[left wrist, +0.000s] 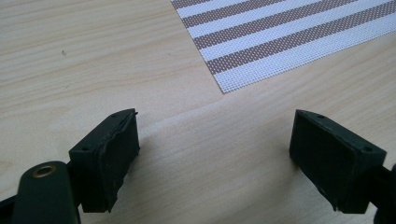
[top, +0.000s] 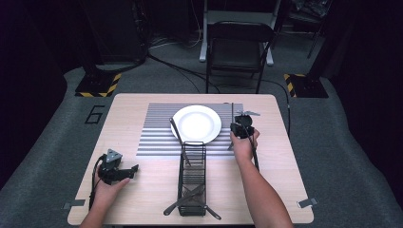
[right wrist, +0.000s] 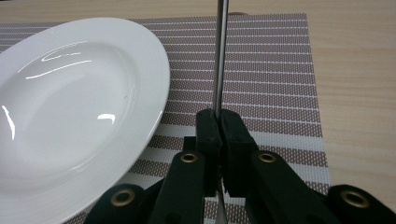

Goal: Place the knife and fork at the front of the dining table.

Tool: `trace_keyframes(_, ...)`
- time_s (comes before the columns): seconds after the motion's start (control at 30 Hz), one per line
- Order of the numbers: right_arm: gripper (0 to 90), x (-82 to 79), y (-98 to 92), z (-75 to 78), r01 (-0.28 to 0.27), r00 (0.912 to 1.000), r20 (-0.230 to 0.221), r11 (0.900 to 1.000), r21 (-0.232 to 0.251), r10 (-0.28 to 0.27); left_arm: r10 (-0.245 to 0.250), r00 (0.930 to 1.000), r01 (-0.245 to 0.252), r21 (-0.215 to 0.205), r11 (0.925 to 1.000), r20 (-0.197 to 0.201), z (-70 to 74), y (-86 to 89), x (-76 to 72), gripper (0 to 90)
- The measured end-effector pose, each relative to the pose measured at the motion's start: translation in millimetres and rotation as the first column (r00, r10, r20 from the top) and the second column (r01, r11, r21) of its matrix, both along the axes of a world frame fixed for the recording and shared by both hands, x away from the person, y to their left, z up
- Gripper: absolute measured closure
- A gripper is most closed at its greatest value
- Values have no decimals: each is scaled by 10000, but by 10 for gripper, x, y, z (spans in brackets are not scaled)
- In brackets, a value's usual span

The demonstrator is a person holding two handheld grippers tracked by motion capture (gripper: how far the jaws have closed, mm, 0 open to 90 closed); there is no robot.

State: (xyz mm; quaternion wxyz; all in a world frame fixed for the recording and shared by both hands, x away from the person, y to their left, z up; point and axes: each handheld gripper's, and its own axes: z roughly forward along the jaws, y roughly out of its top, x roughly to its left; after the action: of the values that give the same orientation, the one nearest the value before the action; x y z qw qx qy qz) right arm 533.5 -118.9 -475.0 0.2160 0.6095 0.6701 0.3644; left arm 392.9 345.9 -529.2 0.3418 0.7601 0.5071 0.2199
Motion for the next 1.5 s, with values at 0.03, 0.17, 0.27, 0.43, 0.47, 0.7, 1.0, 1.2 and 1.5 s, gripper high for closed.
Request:
trace_keyframes(0.03,873,11,15,12,-9,10000,-23,10000,-94,9,12,10000,-12,-4,10000,21,-1,-1,0,157)
trace_keyframes(0.17,874,72,53,15,187,9998,-99,9998,-62,-188,-2,10000,2,-2,10000,4,0,0,0,157)
trace_keyframes(0.27,874,105,67,-9,341,9992,-229,9994,-24,-341,-6,10000,6,-1,10000,-1,0,1,0,156)
trace_keyframes(0.43,873,147,79,-57,451,9983,-366,9989,-97,-454,-3,10000,3,-2,10000,3,0,0,0,157)
trace_keyframes(0.47,873,156,85,-68,539,9979,-369,9985,-46,-541,-1,10000,1,-6,10000,2,0,0,0,157)
trace_keyframes(0.7,871,203,69,-163,665,9955,-686,9976,207,-650,-5,10000,5,-2,10000,-1,0,1,0,157)
trace_keyframes(1.0,870,245,87,-217,829,9929,-881,9961,302,-800,17,10000,-17,-11,10000,23,-2,-1,0,157)
trace_keyframes(1.2,870,269,113,-241,852,9918,-974,9961,210,-828,20,10000,-20,-4,10000,26,-2,-1,0,157)
trace_keyframes(1.5,873,287,114,-299,966,9857,-1389,9953,14,-955,-1,10000,1,-1,10000,2,0,0,0,156)
